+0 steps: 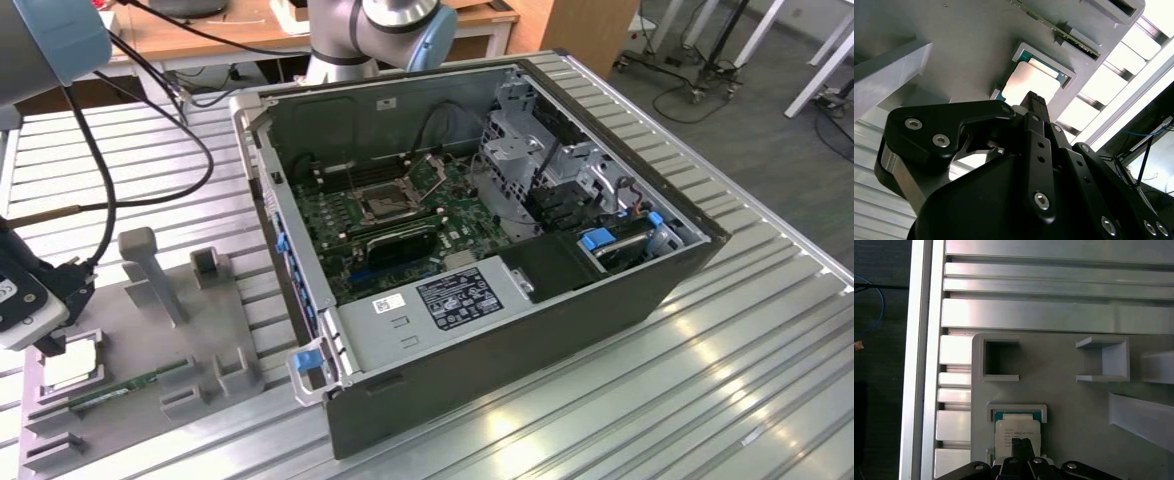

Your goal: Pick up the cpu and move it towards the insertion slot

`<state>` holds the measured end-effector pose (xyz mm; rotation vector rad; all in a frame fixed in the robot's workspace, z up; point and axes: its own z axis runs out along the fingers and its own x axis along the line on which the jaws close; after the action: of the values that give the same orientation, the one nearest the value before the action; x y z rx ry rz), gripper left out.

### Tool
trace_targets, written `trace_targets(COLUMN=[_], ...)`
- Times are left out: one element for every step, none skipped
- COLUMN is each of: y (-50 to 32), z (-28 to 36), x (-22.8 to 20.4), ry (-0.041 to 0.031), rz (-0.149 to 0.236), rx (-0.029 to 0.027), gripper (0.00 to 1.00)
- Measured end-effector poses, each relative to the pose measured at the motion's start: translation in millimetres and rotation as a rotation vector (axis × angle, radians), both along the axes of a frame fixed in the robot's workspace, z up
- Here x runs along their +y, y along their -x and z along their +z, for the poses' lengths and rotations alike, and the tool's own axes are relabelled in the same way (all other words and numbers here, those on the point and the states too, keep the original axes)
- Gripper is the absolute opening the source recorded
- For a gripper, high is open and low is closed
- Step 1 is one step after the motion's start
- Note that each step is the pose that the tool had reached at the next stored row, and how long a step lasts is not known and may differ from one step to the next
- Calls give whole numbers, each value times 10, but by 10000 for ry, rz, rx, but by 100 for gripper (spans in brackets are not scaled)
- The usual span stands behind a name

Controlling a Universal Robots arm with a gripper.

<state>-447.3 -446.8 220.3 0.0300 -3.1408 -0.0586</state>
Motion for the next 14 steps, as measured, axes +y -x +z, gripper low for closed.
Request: trace_targets(y=[0,0,0,0,0,0,0,0,0,0,0,0,0,0], z=[0,0,0,-1,-1,-1,-1,-1,-2,-2,-2,-2,-2,-3], x=[0,0,0,0,0,0,0,0,0,0,0,0,0,0], ry=[0,0,0,0,0,0,0,0,0,0,0,0,0,0], rz=[0,0,0,0,0,0,0,0,0,0,0,0,0,0], rx=[0,0,0,0,0,0,0,0,0,0,0,0,0,0], gripper=[11,11,11,17,17,29,29,35,35,41,47,47,53,53])
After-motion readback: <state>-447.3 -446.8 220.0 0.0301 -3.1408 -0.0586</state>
